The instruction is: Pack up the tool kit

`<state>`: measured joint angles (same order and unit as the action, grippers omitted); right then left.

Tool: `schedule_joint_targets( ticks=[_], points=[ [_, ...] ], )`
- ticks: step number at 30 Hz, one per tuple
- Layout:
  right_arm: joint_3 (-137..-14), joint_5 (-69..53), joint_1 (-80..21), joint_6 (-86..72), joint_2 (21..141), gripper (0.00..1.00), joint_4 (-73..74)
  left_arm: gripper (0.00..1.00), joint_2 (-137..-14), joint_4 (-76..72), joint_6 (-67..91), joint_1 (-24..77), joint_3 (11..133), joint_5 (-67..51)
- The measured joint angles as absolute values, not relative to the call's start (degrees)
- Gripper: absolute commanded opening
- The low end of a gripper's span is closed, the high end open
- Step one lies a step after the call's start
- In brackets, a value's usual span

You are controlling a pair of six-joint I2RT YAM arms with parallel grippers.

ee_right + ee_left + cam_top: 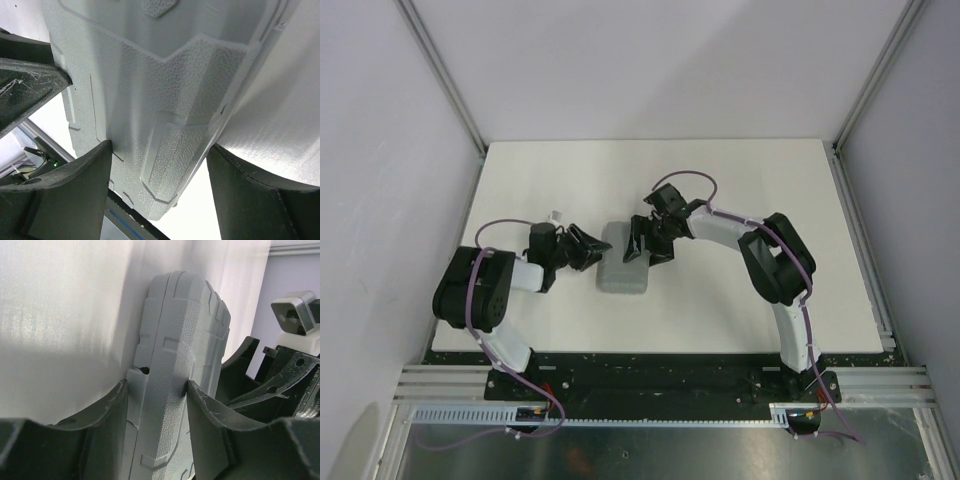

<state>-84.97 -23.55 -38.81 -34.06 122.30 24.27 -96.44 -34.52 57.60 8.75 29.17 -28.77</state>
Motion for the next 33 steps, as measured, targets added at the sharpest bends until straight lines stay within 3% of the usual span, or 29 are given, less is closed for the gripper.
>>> schedule_joint_targets(
  ticks=[2,8,15,18,21,24,31,33],
  points=[
    [-85.0,-23.8,-38.7,-34.1,122.3,0.32,24.5,0.03,-97.4,-37.3,58.8,8.8,28.5,-28.9],
    [-85.7,-24.1,-38.4,-34.1,122.6,0.33,25.8,0.37,-99.2,-42.3,61.0,8.8,27.2,-29.5],
    [-86.8,-24.3,-38.2,-33.8,123.1,0.35,27.4,0.45,-99.5,-44.7,61.7,8.8,26.0,-29.1],
    [-87.8,-24.6,-38.0,-33.5,123.5,0.35,28.5,0.38,-99.5,-44.7,61.8,8.8,26.0,-29.1],
    [-89.5,-24.9,-38.0,-33.1,124.2,0.35,29.9,0.1,-99.5,-44.7,61.9,8.8,26.0,-29.2],
    [-91.8,-25.2,-38.0,-32.5,124.9,0.35,32.3,0.01,-99.4,-44.7,61.9,8.9,26.0,-29.1],
    [-95.6,-25.8,-37.8,-31.4,126.4,0.35,36.7,0.02,-98.6,-43.2,61.9,9.0,26.1,-28.7],
    [-95.7,-25.8,-37.8,-31.1,126.4,0.36,37.1,0.28,-97.8,-41.8,61.6,9.1,26.1,-28.5]
  ],
)
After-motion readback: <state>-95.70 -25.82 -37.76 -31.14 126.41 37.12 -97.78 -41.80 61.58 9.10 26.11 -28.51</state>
